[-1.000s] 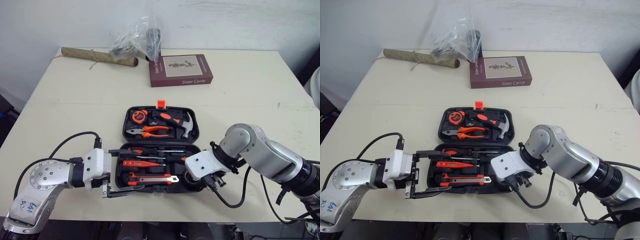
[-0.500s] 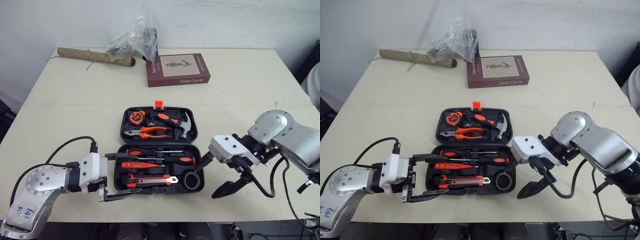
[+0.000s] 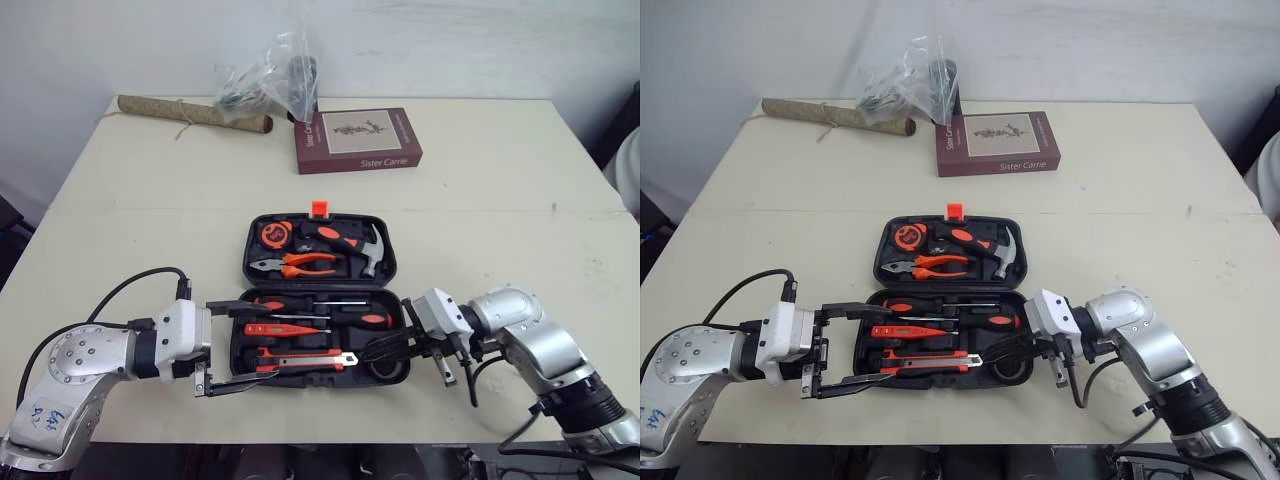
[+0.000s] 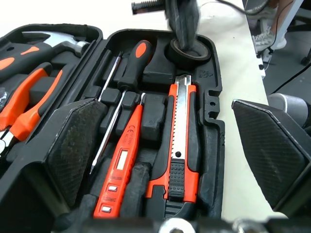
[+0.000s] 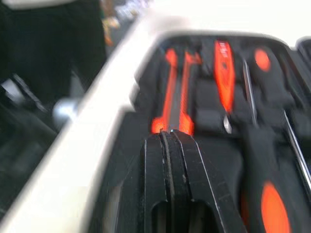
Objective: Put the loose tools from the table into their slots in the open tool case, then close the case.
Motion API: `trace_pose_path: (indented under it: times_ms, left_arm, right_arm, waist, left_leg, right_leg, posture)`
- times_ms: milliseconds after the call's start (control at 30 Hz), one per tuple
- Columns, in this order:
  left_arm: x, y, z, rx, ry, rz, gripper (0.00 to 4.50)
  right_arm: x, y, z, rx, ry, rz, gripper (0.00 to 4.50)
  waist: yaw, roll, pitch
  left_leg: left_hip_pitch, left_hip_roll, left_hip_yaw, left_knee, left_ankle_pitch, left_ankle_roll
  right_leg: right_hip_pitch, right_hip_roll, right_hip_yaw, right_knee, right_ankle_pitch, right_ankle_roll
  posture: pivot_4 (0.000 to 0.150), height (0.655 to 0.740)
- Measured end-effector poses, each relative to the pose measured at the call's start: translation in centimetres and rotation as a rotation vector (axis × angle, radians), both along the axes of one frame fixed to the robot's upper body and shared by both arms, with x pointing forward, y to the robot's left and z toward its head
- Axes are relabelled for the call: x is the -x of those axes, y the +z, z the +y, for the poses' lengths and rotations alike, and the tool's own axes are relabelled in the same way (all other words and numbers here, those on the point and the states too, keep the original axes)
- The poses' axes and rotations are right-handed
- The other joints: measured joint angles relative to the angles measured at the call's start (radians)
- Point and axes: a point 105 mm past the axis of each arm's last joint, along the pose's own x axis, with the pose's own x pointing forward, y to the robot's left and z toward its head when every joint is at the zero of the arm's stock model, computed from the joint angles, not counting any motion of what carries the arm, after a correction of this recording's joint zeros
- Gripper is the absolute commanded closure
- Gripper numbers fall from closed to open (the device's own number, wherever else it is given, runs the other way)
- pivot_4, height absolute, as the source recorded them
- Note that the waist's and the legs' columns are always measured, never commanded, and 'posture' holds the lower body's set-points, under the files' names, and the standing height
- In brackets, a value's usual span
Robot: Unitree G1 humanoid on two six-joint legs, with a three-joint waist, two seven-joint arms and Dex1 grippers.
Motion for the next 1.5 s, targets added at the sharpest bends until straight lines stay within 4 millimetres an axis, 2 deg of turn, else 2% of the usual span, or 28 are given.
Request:
trace_pose_path:
  times_ms: [167, 300, 433, 533, 567, 600, 633, 667, 733, 800, 833, 900, 1000, 1200, 1367, 1500]
  left_arm:
    - [0.0, 0.0, 0.1, -0.006, 0.001, 0.002, 0.00]
    - [-0.3, 0.0, 0.3, -0.005, 0.011, 0.001, 0.00]
    - [-0.7, 0.3, 0.9, 0.010, 0.057, -0.013, 0.00]
    - [-1.0, 0.4, 3.1, 0.028, 0.154, 0.010, 0.76]
    - [-1.1, 0.3, 3.7, 0.024, 0.180, 0.023, 1.20]
    - [-1.3, 0.2, 4.4, 0.021, 0.211, 0.031, 1.61]
    - [-1.9, 0.0, 6.2, 0.022, 0.298, 0.040, 2.21]
    - [-2.1, -0.1, 6.7, 0.021, 0.327, 0.040, 2.57]
    - [-3.0, -0.2, 7.8, 0.018, 0.391, 0.029, 3.37]
    - [-4.3, -0.4, 8.8, 0.010, 0.466, 0.016, 4.25]
    - [-4.8, -0.6, 9.0, 0.004, 0.488, 0.019, 4.47]
    - [-5.8, -1.6, 8.8, 0.003, 0.508, 0.039, 4.47]
    - [-6.6, -3.8, 7.1, -0.004, 0.478, 0.125, 4.47]
    - [-8.5, -5.4, 5.3, -0.093, 0.463, 0.142, 4.47]
    - [-9.5, -5.3, 3.6, -0.096, 0.421, 0.121, 4.47]
    - [-10.3, -5.3, 2.5, -0.089, 0.399, 0.128, 4.47]
  right_arm:
    - [-0.2, -1.3, -0.9, 0.030, 0.002, -0.030, 4.49]
    - [-0.3, -1.4, -0.8, 0.025, 0.007, -0.060, 4.49]
    - [-0.4, -1.1, -0.7, -0.007, -0.031, -0.014, 4.49]
    - [-1.1, 0.6, -1.7, -0.051, -0.158, 0.041, 4.50]
    - [-1.4, 1.3, -2.3, -0.049, -0.187, 0.030, 4.50]
    - [-1.7, 2.0, -3.1, -0.038, -0.220, 0.016, 4.50]
    - [-2.6, 3.3, -5.6, -0.008, -0.321, -0.034, 4.50]
    - [-3.0, 3.6, -6.3, -0.007, -0.356, -0.049, 4.50]
    - [-3.8, 3.8, -7.8, -0.006, -0.434, -0.074, 4.50]
    - [-4.6, 2.8, -9.1, 0.026, -0.501, -0.083, 4.50]
    - [-4.9, 2.2, -9.6, 0.040, -0.526, -0.091, 4.50]
    - [-5.4, 1.0, -10.0, 0.060, -0.565, -0.097, 4.50]
    - [-5.8, -1.0, -9.3, 0.094, -0.570, -0.101, 4.50]
    - [-7.0, -1.0, -7.0, 0.073, -0.568, -0.147, 4.50]
    - [-7.6, -0.9, -4.9, 0.054, -0.550, -0.148, 4.50]
    - [-7.6, -0.8, -4.4, 0.069, -0.548, -0.131, 4.50]
  waist:
    - [0.002, 0.000, 0.000]
    - [0.002, -0.002, -0.001]
    - [0.001, -0.002, -0.001]
    - [0.001, 0.001, 0.000]
    - [0.001, 0.001, 0.001]
    - [0.001, 0.001, 0.001]
    - [0.001, 0.001, 0.001]
    - [0.001, 0.001, 0.001]
    - [0.002, 0.001, 0.001]
    - [0.003, 0.001, 0.001]
    - [0.003, 0.001, 0.001]
    - [0.001, 0.001, 0.001]
    - [-0.004, 0.001, 0.001]
    - [-0.025, 0.000, 0.000]
    - [-0.024, 0.000, 0.000]
    - [-0.008, 0.000, 0.000]
  left_leg:
    - [0.002, 0.000, 0.000, 0.000, 0.000, 0.000]
    - [0.005, 0.000, -0.001, 0.000, 0.000, 0.000]
    - [0.004, 0.000, -0.001, 0.000, 0.000, 0.000]
    - [0.002, 0.000, -0.001, 0.000, 0.000, 0.000]
    - [0.002, 0.000, -0.001, 0.000, 0.000, 0.000]
    - [0.002, 0.000, -0.001, 0.000, 0.000, 0.000]
    - [0.002, 0.000, -0.001, 0.000, 0.000, 0.000]
    - [0.002, 0.000, -0.001, 0.000, 0.000, 0.000]
    - [0.002, 0.000, -0.001, -0.001, 0.000, 0.000]
    - [0.002, -0.001, 0.000, -0.001, 0.000, 0.000]
    - [0.002, -0.001, 0.000, -0.001, 0.000, 0.000]
    - [0.002, -0.001, 0.001, -0.001, 0.000, 0.000]
    - [0.002, -0.001, 0.002, -0.001, 0.000, 0.000]
    - [0.004, 0.000, 0.002, -0.001, 0.002, -0.001]
    - [0.004, 0.000, 0.001, -0.001, 0.002, -0.001]
    - [0.003, -0.002, 0.001, 0.000, 0.003, 0.000]
  right_leg:
    - [0.002, 0.000, 0.000, 0.000, 0.000, 0.000]
    - [0.005, -0.002, 0.001, -0.002, 0.000, 0.000]
    - [0.004, -0.003, 0.002, -0.003, 0.000, 0.000]
    - [0.001, -0.004, 0.003, 0.000, 0.000, 0.000]
    - [0.001, -0.004, 0.002, 0.000, 0.000, 0.000]
    - [0.001, -0.004, 0.002, -0.001, 0.000, 0.000]
    - [0.001, -0.003, 0.001, -0.003, 0.000, 0.000]
    - [0.001, -0.003, 0.000, -0.004, 0.000, 0.000]
    - [0.001, -0.003, 0.000, -0.003, 0.000, 0.000]
    - [0.001, -0.002, 0.000, -0.002, 0.000, 0.000]
    - [0.001, -0.002, 0.000, -0.002, 0.000, 0.000]
    - [0.001, -0.002, 0.000, 0.001, 0.000, 0.000]
    - [0.000, -0.001, 0.001, 0.003, 0.000, 0.000]
    - [0.001, -0.001, 0.001, 0.004, 0.000, 0.000]
    - [0.001, -0.001, 0.001, 0.004, 0.000, 0.000]
    - [0.001, -0.002, 0.001, 0.005, 0.000, 0.000]
  posture:
    - [0.150, 0.7400]
    - [0.150, 0.7400]
    - [0.150, 0.7400]
    - [0.150, 0.7400]
    - [0.150, 0.7400]
    - [0.150, 0.7400]
    - [0.150, 0.7400]
    - [0.150, 0.7400]
    - [0.150, 0.7400]
    - [0.150, 0.7400]
    - [0.150, 0.7400]
    - [0.150, 0.7400]
    - [0.150, 0.7400]
    - [0.150, 0.7400]
    - [0.150, 0.7400]
    - [0.150, 0.7400]
